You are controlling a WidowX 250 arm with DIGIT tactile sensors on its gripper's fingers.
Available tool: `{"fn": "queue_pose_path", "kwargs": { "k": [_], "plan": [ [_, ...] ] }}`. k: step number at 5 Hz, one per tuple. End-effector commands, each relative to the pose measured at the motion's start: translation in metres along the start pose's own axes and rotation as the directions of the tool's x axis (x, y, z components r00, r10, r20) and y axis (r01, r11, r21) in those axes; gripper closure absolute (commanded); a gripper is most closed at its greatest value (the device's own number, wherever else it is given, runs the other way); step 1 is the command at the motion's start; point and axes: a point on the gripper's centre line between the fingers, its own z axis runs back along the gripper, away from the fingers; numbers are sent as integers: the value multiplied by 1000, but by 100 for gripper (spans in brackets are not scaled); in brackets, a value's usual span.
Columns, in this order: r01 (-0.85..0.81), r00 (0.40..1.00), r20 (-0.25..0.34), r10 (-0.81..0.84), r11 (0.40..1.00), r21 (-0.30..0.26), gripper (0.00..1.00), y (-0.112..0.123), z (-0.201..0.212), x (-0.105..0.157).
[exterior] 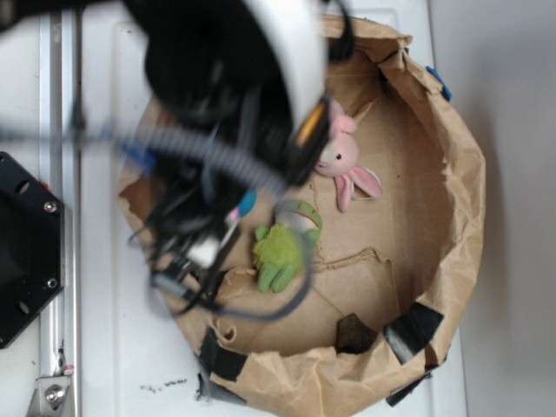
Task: Grab the pink bunny.
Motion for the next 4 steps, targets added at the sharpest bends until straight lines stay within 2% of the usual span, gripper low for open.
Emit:
{"fn": "queue_pose_path", "kwargs": {
  "k": [1,2,3,4],
  "plan": [
    [-26,999,-18,27,999,22,0,23,-21,8],
    [-62,998,11,62,998,-8,0,46,-13,14],
    [-80,997,16,80,997,-2,0,54,-13,16],
    [-39,999,-22,40,998,55,0,54,-30,19]
  ]
}}
